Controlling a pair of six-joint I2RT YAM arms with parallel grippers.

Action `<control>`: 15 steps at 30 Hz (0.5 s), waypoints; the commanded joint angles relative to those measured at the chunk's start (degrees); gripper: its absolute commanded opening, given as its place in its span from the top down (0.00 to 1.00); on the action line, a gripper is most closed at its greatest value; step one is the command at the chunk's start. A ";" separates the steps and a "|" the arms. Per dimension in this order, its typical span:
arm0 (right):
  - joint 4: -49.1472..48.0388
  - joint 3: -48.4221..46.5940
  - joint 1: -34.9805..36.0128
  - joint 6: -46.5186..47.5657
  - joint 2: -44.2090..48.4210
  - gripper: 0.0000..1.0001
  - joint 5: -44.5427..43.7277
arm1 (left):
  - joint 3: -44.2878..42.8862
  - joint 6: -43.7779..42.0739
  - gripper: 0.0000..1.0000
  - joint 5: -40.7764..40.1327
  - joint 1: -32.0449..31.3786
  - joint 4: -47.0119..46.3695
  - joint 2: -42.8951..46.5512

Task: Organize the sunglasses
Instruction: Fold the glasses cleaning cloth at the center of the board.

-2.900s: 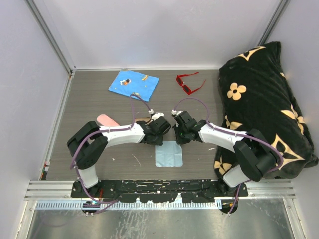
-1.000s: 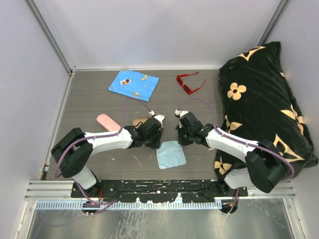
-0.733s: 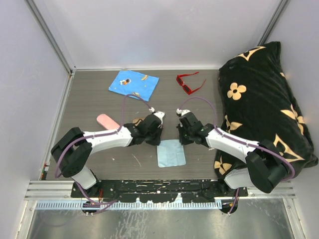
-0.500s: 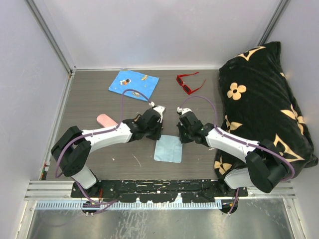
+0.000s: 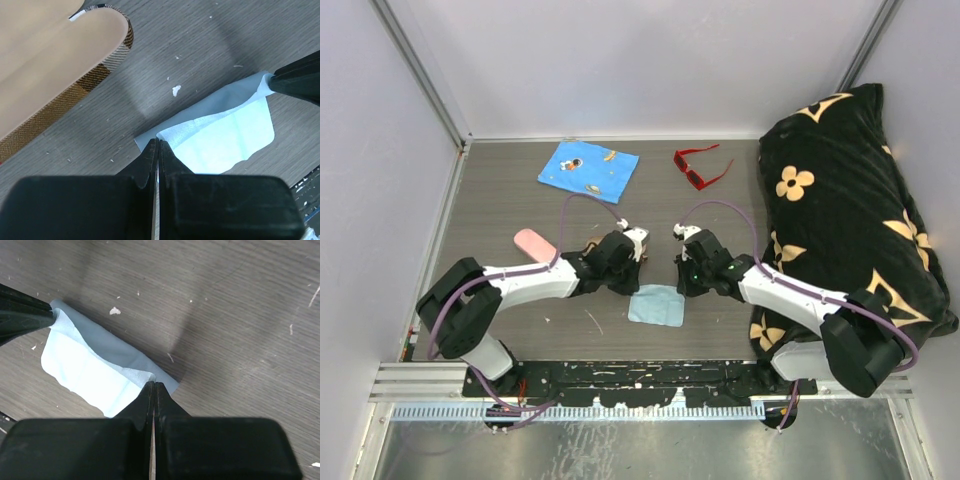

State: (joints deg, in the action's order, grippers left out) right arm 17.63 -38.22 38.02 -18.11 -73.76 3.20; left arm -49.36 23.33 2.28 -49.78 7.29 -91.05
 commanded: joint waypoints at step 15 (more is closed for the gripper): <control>1.84 2.09 0.69 0.23 0.88 1.00 7.21 | 4.67 0.43 1.00 3.98 -0.75 -7.20 5.06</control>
State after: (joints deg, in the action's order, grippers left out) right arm 19.18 -36.29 38.33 -18.09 -73.76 9.15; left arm -45.84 23.22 5.04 -49.93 3.38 -88.44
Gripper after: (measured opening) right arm 0.031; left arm 0.004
